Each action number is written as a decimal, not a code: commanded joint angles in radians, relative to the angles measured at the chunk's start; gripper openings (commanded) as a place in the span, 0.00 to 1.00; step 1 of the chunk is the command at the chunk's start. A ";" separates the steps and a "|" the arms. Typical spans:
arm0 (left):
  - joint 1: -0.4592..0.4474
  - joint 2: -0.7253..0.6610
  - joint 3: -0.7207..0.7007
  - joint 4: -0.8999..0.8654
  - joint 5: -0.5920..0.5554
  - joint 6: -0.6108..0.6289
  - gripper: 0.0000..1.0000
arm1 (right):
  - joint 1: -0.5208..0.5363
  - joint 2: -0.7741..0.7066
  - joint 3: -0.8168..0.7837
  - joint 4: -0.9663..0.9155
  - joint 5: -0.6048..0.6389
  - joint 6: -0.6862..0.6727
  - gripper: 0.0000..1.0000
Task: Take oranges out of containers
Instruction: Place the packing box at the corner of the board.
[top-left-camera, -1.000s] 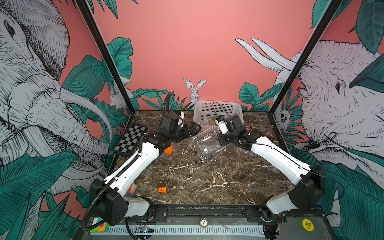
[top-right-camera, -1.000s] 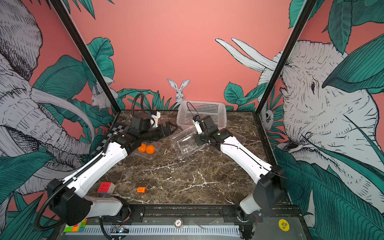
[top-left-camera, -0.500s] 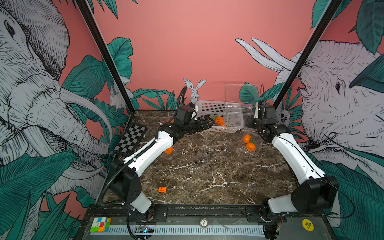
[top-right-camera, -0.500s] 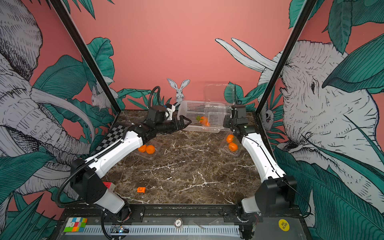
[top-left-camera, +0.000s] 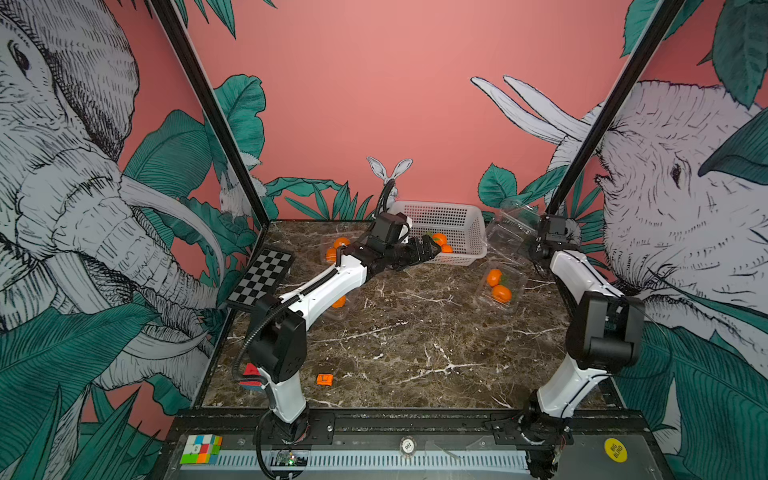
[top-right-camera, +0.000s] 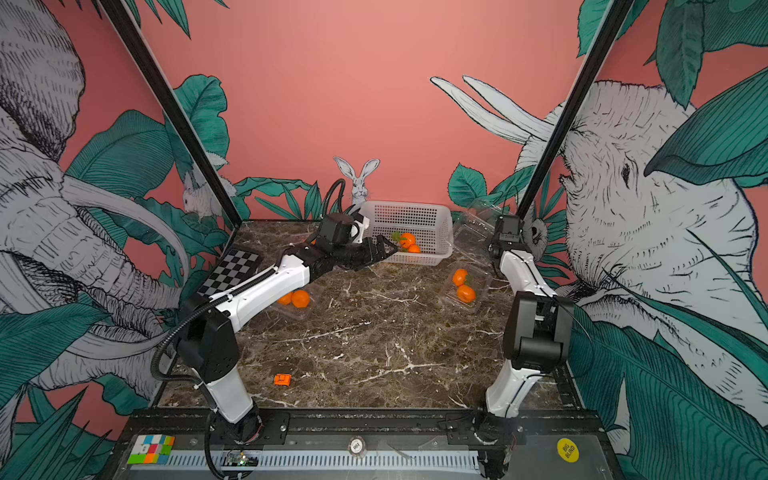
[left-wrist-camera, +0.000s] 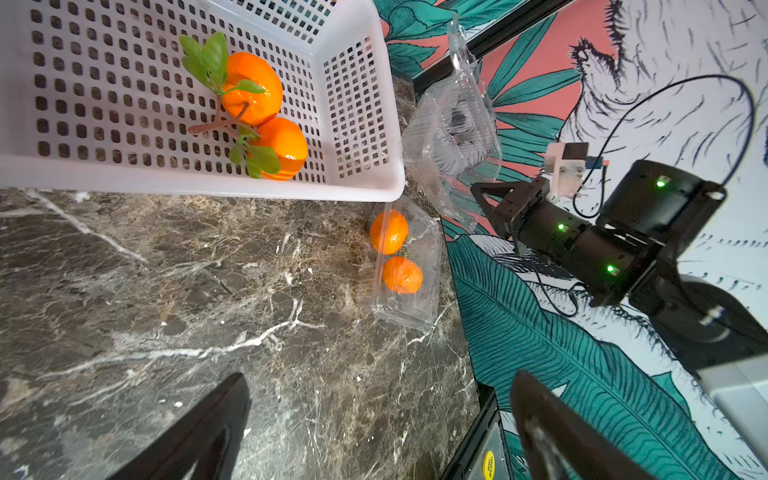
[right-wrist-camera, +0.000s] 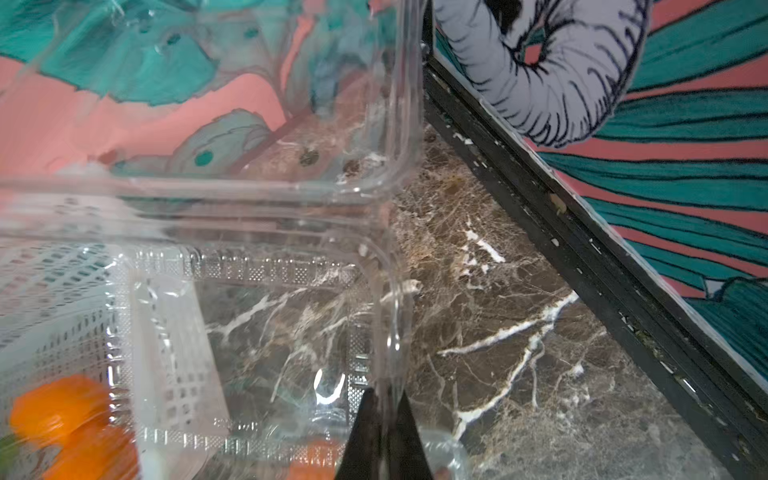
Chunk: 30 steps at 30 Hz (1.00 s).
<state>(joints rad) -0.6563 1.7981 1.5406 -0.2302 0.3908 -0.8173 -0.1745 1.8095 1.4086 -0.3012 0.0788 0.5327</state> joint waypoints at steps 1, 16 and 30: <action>-0.001 0.033 0.040 0.019 0.028 -0.008 0.99 | -0.045 0.045 0.072 0.047 -0.028 0.020 0.02; 0.012 0.089 0.050 0.014 0.033 -0.026 0.99 | -0.057 0.286 0.274 -0.061 -0.169 -0.228 0.04; 0.012 0.029 -0.017 0.020 0.031 -0.034 0.99 | -0.039 0.289 0.295 -0.225 -0.145 -0.507 0.13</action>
<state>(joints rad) -0.6472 1.8988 1.5497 -0.2176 0.4194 -0.8459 -0.2211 2.0972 1.6585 -0.4648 -0.0944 0.0990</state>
